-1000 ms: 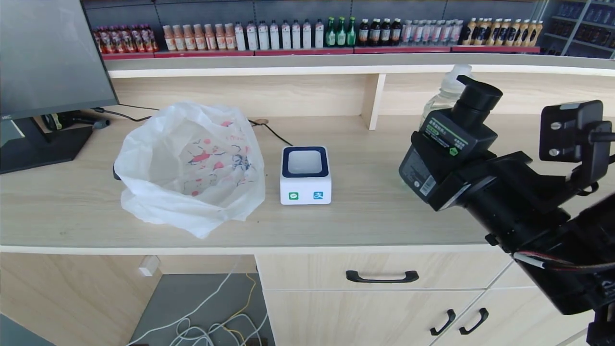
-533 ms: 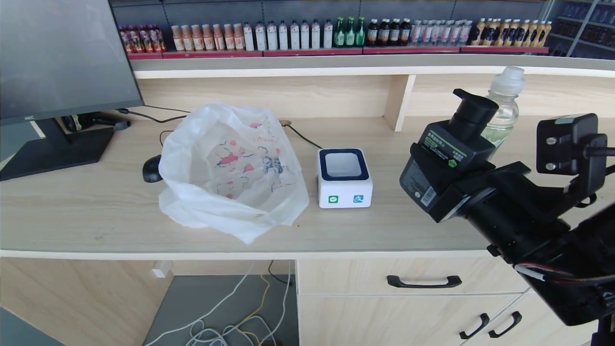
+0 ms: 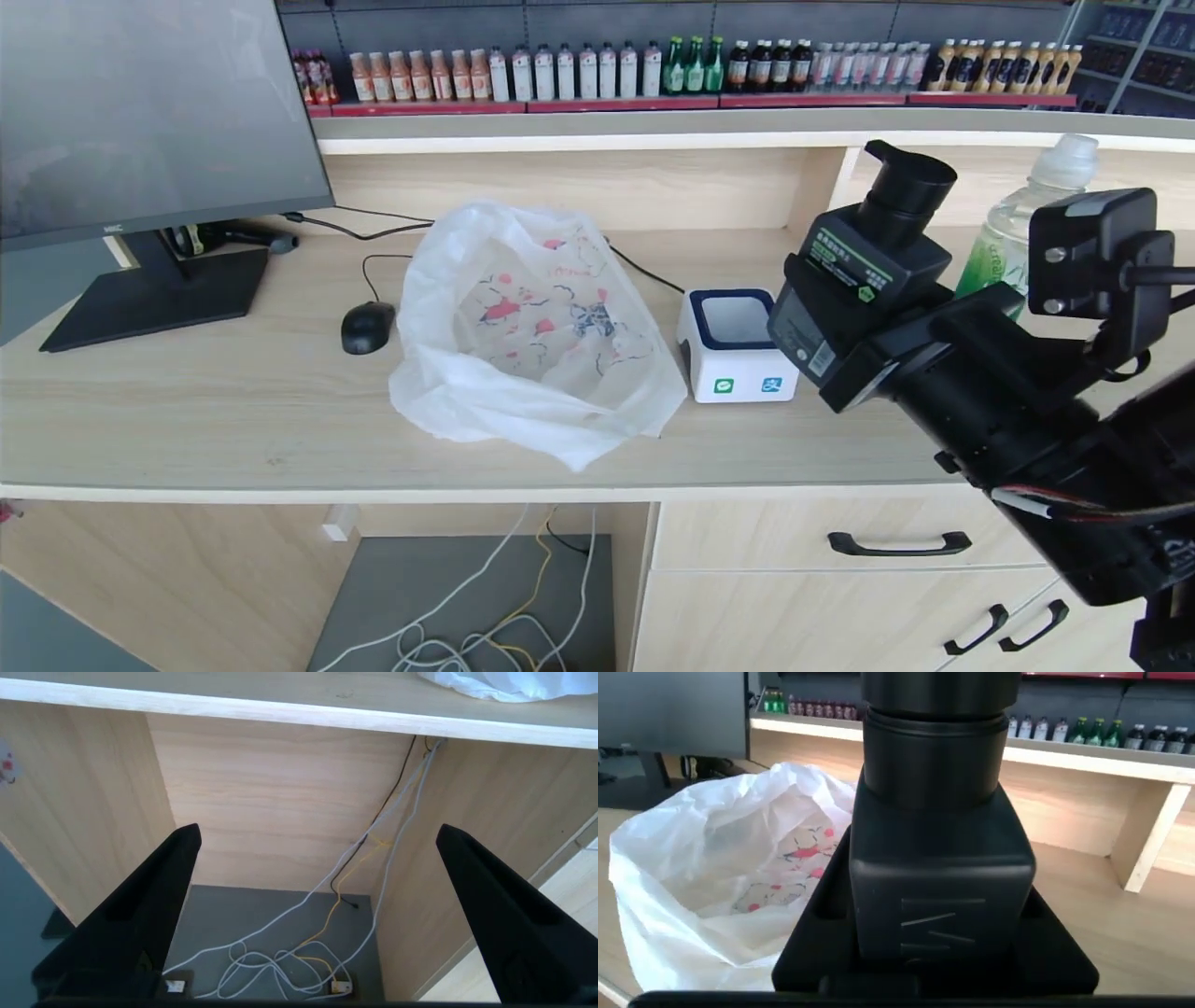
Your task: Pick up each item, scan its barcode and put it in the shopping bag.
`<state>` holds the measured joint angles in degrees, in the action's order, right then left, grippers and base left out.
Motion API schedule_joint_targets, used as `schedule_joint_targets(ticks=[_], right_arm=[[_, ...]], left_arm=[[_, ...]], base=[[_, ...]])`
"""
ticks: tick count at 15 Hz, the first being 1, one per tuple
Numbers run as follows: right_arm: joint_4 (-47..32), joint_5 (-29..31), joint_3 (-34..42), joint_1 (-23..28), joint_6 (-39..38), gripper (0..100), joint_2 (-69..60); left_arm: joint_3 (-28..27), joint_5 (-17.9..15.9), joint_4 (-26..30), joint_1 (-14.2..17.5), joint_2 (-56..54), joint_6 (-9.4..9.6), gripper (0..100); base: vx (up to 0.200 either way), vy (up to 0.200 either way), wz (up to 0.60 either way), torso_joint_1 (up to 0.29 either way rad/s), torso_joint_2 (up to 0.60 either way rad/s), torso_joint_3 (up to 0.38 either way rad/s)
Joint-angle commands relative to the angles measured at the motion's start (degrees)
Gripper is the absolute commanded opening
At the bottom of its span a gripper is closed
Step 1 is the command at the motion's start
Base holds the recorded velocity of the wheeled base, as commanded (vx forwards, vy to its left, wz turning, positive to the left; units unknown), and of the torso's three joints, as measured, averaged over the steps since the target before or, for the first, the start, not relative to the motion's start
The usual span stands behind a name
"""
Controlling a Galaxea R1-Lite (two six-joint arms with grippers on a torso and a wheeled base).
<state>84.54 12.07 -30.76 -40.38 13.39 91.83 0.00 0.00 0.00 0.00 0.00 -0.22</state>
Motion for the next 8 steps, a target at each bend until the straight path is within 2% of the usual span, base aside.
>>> schedule_joint_targets(ticks=[1, 4, 8], right_arm=[[-0.17, -0.20, -3.70, -0.14, 2.17, 0, 2.30], [-2.36, -1.70, -11.52, 0.47, 7.27, 0, 5.81], [-8.87, -14.00, -20.31, 6.36, 17.90, 0, 8.28]], left_arm=[[0.00, 0.00, 0.00, 0.00, 0.00, 0.04, 100], [0.00, 0.00, 0.00, 0.00, 0.00, -0.04, 100], [0.00, 0.00, 0.00, -0.09, 0.00, -0.04, 100]], base=[[0.000, 0.000, 0.00, 0.000, 0.00, 0.000], [0.000, 0.000, 0.00, 0.000, 0.00, 0.000], [0.000, 0.000, 0.00, 0.000, 0.00, 0.000]])
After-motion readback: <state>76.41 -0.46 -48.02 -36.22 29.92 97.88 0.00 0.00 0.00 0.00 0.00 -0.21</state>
